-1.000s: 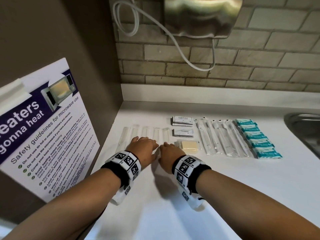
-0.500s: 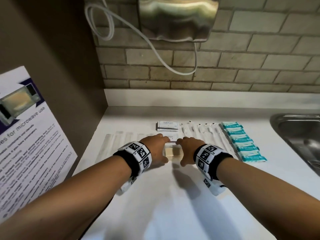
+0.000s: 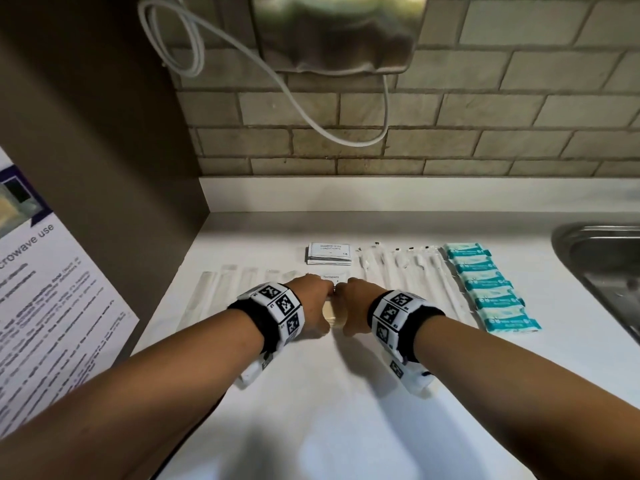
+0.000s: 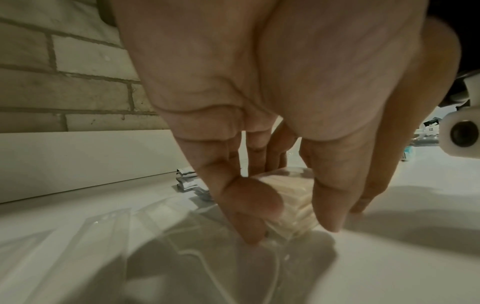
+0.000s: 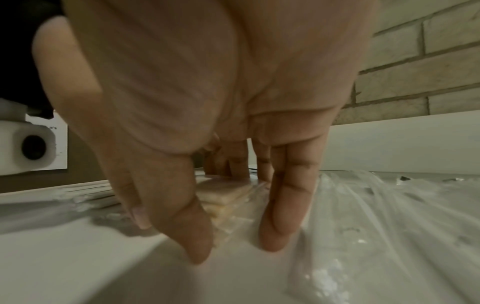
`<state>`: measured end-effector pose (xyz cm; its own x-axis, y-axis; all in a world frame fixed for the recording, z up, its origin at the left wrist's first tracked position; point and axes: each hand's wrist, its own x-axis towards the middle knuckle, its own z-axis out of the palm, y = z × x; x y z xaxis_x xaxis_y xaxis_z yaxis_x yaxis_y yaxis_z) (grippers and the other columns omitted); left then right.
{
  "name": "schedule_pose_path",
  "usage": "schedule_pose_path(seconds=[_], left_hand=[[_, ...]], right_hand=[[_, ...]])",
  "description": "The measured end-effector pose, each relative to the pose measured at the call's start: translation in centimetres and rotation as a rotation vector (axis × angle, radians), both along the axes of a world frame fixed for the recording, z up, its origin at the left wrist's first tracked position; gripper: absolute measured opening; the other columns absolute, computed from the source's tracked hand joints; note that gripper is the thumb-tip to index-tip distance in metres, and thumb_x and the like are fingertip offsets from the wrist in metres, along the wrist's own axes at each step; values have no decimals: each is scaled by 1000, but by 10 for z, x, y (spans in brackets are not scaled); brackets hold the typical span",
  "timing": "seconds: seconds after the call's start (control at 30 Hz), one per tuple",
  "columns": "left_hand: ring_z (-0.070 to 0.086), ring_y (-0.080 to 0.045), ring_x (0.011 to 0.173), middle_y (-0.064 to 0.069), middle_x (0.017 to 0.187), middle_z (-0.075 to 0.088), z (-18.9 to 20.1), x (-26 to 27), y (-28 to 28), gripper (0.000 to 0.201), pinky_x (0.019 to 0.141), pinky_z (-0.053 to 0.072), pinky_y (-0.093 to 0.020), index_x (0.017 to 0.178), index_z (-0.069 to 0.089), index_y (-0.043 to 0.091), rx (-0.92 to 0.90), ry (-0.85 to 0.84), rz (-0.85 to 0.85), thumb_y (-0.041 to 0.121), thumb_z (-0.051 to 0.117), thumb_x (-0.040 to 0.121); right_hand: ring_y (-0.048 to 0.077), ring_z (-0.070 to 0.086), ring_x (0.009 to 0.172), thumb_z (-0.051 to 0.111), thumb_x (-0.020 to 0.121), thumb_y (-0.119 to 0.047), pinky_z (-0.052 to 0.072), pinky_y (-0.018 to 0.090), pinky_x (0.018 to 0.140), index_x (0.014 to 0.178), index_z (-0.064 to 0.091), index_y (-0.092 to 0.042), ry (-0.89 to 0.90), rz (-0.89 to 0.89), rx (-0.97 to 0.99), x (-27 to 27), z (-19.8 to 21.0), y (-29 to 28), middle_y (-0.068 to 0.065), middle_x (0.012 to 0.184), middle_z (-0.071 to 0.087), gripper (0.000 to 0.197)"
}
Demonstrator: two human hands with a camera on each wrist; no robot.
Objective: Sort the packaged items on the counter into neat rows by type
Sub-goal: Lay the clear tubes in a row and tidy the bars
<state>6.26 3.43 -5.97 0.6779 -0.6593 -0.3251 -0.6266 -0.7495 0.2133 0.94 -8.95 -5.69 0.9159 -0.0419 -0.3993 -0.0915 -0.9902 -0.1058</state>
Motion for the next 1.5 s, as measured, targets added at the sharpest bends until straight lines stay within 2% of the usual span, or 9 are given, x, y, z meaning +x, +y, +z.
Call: schedule_pose_path(seconds=[0.2,0.4,0.57,0.83,1.07,1.2,1.27,1.37,1.5], left_hand=[[67,-22,85,3,97,68,-4,2,3,47,77,58,-32,113,63,26,-12,0,-1,24,68,66],[66,-19,78,4,88,68,-5,5,4,37,68,55,-26,102,65,27,-19,2,22,22,70,66],[67,-20,77,2,85,68,-4,8,1,37,71,58,-30,101,66,22,1,26,37,21,74,64],[68,-22,79,-2,89,70,-4,9,0,42,75,60,-35,105,66,18,10,36,22,21,76,64],[68,-22,81,-1,91,70,-5,8,4,43,78,59,-35,107,66,18,-37,64,21,22,77,66],[65,-18,89,2,101,68,-5,9,8,52,77,53,-27,116,62,22,-105,98,12,23,81,68],[63,-16,95,5,110,65,-1,9,15,64,78,51,-26,125,57,27,-170,113,38,25,83,66],[57,-17,116,5,128,57,13,19,32,74,96,48,-31,134,50,26,-183,67,22,33,83,69],[55,-13,116,6,130,57,22,36,66,53,101,45,-31,132,55,29,-221,-8,106,34,73,82]], right_hand=[[26,63,97,73,74,-20,45,28,67,112,63,-10,37,31,-23,6,2,4,3,91,51,40],[27,65,96,74,73,-13,47,28,69,107,66,-9,35,-8,36,7,0,2,10,105,65,35],[24,58,75,74,67,-10,46,28,64,99,67,-9,22,-59,68,8,-1,4,5,87,58,33],[23,56,68,74,67,-10,43,26,59,84,60,-15,26,-76,43,11,-2,6,2,78,56,22],[24,59,70,73,67,-9,47,26,60,94,67,-10,20,-91,36,10,-3,8,4,83,59,28],[23,59,73,75,65,-11,46,27,61,100,65,-13,23,-96,39,9,0,8,3,90,62,37],[23,62,81,81,64,-17,47,28,65,110,63,-12,45,-87,13,9,5,9,4,99,64,50],[23,64,101,81,65,-36,53,31,78,123,57,-16,-12,-26,-83,7,23,15,3,114,64,66],[24,53,118,69,73,-52,48,36,94,132,52,-20,-186,144,-173,15,42,36,0,126,59,69]])
